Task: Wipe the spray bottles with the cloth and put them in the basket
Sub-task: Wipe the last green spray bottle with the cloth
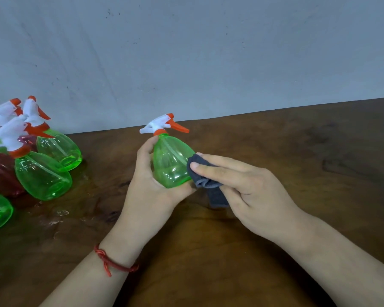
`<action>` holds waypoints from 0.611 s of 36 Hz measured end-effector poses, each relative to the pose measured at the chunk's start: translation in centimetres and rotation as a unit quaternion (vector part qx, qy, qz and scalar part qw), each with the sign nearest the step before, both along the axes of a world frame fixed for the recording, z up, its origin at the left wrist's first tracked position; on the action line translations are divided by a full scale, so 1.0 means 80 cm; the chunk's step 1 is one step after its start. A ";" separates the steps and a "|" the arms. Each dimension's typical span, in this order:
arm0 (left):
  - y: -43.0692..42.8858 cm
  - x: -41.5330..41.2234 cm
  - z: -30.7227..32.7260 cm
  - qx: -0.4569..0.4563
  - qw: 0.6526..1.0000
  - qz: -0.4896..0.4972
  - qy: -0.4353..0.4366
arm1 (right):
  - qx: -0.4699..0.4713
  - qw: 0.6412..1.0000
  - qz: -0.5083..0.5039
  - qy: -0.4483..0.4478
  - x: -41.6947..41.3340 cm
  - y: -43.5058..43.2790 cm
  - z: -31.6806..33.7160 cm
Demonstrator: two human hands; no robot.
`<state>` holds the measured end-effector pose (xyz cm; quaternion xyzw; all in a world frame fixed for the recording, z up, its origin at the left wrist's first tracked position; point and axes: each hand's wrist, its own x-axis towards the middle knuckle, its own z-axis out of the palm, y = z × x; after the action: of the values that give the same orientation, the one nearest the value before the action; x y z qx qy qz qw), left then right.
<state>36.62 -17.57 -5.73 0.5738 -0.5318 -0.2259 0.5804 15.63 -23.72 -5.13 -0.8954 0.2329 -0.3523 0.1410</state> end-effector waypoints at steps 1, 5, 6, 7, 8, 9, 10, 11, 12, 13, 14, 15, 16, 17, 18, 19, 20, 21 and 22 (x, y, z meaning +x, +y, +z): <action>0.000 -0.001 -0.001 0.000 1.000 -0.005 -0.005 | 0.005 1.000 -0.001 -0.003 -0.001 0.000 0.000; 0.005 -0.004 -0.005 0.001 0.995 -0.025 -0.092 | 0.036 0.999 -0.011 -0.037 0.001 -0.001 0.000; 0.006 -0.006 -0.006 -0.001 0.993 -0.030 -0.117 | 0.043 0.998 -0.018 -0.044 0.001 -0.002 0.000; 0.007 -0.008 -0.006 0.000 0.990 -0.034 -0.138 | 0.048 0.997 -0.026 -0.050 0.002 -0.004 0.000; 0.008 -0.010 -0.007 0.000 0.987 -0.039 -0.158 | 0.053 0.997 -0.033 -0.055 0.002 -0.004 0.000; 0.008 -0.012 -0.008 -0.001 0.983 -0.045 -0.175 | 0.060 0.996 -0.037 -0.061 0.003 -0.006 0.000; 0.008 -0.013 -0.009 -0.003 0.980 -0.052 -0.190 | 0.072 0.994 -0.039 -0.071 0.003 -0.007 -0.001; 0.008 -0.015 -0.010 -0.003 0.978 -0.059 -0.198 | 0.088 0.992 -0.039 -0.084 0.002 -0.007 -0.001; 0.009 -0.016 -0.009 -0.003 0.977 -0.066 -0.201 | 0.109 0.988 -0.040 -0.099 0.002 -0.007 -0.001; 0.009 -0.018 -0.008 -0.002 0.977 -0.074 -0.198 | 0.138 0.983 -0.041 -0.114 0.002 -0.007 0.000; 0.010 -0.019 -0.007 -0.001 0.978 -0.083 -0.194 | 0.176 0.975 -0.040 -0.129 0.002 -0.007 0.002; 0.012 -0.020 -0.006 0.001 0.978 -0.094 -0.189 | 0.217 0.965 -0.035 -0.142 0.001 -0.008 0.004; 0.013 -0.021 -0.006 0.002 0.978 -0.105 -0.182 | 0.255 0.954 -0.025 -0.154 0.000 -0.008 0.007; 0.015 -0.021 -0.005 0.005 0.978 -0.118 -0.170 | 0.289 0.943 -0.011 -0.168 -0.001 -0.009 0.009; 0.016 -0.021 -0.005 0.011 0.980 -0.132 -0.152 | 0.315 0.931 0.001 -0.183 -0.002 -0.010 0.011; 0.017 -0.021 -0.005 0.020 0.980 -0.146 -0.132 | 0.331 0.923 0.009 -0.196 -0.003 -0.010 0.012; 0.016 -0.020 -0.004 0.029 0.979 -0.161 -0.118 | 0.339 0.918 0.010 -0.204 -0.004 -0.010 0.013; 0.015 -0.019 -0.004 0.041 0.977 -0.176 -0.112 | 0.340 0.917 0.006 -0.209 -0.003 -0.009 0.013; 0.013 -0.017 -0.005 0.054 0.974 -0.188 -0.113 | 0.337 0.918 -0.001 -0.211 -0.003 -0.009 0.012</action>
<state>35.28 -16.50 -6.10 0.5159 -0.6790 -0.2934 0.4320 15.40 -24.40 -4.18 -0.6996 0.3039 -0.4334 0.4801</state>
